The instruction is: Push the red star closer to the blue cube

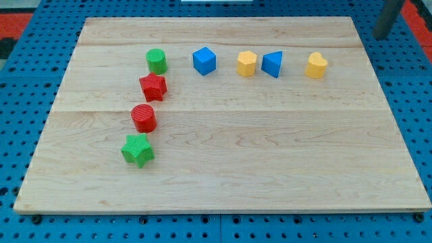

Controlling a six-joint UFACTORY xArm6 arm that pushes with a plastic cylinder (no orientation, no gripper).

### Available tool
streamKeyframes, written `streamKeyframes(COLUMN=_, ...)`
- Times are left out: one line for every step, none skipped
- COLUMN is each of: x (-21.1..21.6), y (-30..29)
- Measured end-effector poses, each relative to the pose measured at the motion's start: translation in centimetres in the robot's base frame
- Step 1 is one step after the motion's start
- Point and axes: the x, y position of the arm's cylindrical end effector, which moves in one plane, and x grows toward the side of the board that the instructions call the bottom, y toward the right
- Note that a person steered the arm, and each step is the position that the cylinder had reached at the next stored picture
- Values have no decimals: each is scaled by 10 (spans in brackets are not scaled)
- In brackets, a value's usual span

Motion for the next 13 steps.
streamKeyframes(x=14, y=7)
streamKeyframes(x=15, y=6)
streamKeyframes(x=15, y=6)
streamKeyframes(x=17, y=6)
streamKeyframes(x=85, y=5)
streamKeyframes(x=137, y=-10)
streamKeyframes(x=172, y=-94)
streamKeyframes(x=203, y=-199)
streamKeyframes(x=237, y=-300)
streamKeyframes(x=297, y=-365)
streamKeyframes(x=298, y=-524)
streamKeyframes(x=261, y=-621)
streamKeyframes(x=182, y=-625)
